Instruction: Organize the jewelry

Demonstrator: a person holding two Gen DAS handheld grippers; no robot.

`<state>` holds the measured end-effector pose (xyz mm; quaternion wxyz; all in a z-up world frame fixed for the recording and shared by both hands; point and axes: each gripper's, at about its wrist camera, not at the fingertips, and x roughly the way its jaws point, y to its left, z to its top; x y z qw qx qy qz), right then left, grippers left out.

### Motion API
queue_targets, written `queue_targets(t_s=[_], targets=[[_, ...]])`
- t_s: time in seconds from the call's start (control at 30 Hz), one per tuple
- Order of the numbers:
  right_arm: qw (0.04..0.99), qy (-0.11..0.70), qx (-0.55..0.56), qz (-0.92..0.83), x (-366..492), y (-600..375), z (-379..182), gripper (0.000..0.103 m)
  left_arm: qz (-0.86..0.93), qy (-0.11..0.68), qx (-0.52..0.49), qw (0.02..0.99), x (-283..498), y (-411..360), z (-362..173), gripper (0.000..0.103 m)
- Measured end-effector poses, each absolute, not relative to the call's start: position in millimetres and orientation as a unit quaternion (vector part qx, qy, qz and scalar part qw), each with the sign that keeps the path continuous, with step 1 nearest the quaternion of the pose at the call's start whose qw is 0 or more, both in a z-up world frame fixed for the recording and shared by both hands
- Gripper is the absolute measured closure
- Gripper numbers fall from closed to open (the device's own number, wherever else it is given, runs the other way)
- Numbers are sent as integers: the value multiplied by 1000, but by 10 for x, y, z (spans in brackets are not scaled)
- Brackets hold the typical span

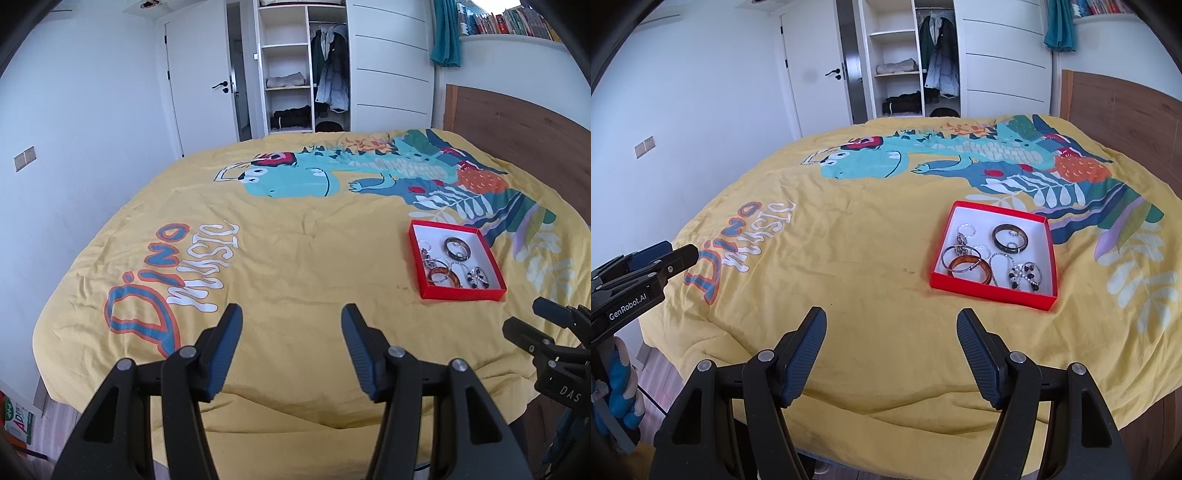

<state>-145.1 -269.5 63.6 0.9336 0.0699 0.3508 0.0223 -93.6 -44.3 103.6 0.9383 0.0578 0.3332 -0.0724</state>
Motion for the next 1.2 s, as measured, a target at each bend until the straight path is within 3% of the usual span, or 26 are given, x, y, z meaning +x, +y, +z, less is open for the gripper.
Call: queue_targets(t_s=[1.2], targets=[[930,359,77,17,-1448,-2750,530,30,-80,349,56,932,-932,-447,895,47]])
